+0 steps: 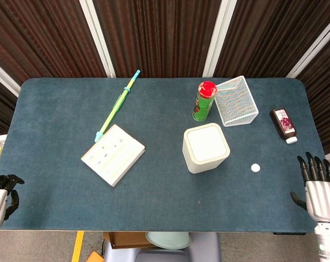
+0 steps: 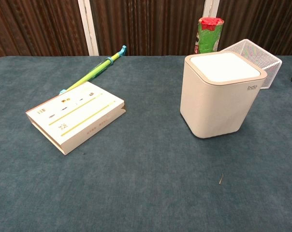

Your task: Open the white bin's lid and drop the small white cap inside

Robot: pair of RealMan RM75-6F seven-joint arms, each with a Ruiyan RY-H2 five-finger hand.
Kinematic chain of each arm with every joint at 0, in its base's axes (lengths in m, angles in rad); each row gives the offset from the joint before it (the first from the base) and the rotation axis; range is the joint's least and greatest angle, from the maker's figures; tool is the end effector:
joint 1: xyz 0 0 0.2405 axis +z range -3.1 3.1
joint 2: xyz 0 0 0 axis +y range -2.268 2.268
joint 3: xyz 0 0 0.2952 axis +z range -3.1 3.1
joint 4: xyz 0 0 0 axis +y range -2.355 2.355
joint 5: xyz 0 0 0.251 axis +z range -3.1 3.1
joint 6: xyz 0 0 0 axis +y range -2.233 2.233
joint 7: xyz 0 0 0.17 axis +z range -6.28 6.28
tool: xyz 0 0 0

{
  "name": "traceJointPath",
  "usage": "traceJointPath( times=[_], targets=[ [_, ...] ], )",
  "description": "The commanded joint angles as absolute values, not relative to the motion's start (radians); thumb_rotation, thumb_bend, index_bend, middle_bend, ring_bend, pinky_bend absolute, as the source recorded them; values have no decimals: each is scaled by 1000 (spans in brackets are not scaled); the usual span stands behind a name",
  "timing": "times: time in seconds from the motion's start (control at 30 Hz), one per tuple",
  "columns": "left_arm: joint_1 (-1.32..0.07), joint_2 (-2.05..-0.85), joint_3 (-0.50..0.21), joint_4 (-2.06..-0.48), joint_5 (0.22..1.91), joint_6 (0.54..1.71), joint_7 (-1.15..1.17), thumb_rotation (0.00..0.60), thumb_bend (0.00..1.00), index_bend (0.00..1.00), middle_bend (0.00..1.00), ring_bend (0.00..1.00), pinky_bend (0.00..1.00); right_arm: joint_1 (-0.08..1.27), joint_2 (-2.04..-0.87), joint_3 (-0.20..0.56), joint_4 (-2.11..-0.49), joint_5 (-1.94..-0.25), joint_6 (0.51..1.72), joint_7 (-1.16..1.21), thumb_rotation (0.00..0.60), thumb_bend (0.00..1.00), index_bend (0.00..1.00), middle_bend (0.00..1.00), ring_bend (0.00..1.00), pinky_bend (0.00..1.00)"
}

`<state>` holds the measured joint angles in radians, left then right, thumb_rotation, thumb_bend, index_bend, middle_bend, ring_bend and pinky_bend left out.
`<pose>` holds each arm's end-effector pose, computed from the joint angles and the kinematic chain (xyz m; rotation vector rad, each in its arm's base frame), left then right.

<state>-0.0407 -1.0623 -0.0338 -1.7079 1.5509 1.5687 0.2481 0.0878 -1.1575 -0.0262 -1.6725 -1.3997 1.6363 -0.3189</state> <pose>-0.3418 0.1924 0.1564 -1.4260 -0.7011 -0.7812 -0.3576 -0.1929 0.1357 1.3323 -0.7320 0.7046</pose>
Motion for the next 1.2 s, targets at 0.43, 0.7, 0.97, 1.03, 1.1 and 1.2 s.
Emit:
traceJointPath(
  times=[0.43, 0.7, 0.97, 1.03, 1.1, 1.2],
  targets=[
    [-41, -1058, -25, -1721, 1560, 1561, 276, 600, 730, 416, 361, 292, 518, 192, -1014, 22, -2039, -1464, 1476, -604, 600, 479, 209, 787, 799, 777],
    [-37, -1052, -25, -1724, 1563, 1568, 269, 600, 730, 419, 361, 293, 518, 340, -1061, 122, -2168, -1175, 1311, -851, 600, 586, 249, 821, 826, 788],
    [-41, -1053, -26, -1721, 1559, 1561, 266, 600, 730, 419, 352, 293, 518, 453, -1186, 177, -2132, -985, 1283, -955, 600, 590, 268, 821, 826, 788],
    [-40, -1053, -27, -1720, 1559, 1562, 266, 600, 730, 419, 352, 293, 518, 474, -1202, 180, -2123, -960, 1272, -962, 600, 592, 272, 821, 826, 788],
    [-41, -1052, -27, -1720, 1558, 1562, 265, 600, 730, 419, 352, 293, 518, 495, -1220, 178, -2115, -932, 1261, -972, 600, 592, 275, 822, 826, 788],
    [-40, -1051, -27, -1720, 1558, 1563, 263, 600, 730, 419, 352, 293, 518, 520, -1242, 172, -2109, -903, 1254, -983, 600, 593, 275, 822, 826, 788]
  ],
)
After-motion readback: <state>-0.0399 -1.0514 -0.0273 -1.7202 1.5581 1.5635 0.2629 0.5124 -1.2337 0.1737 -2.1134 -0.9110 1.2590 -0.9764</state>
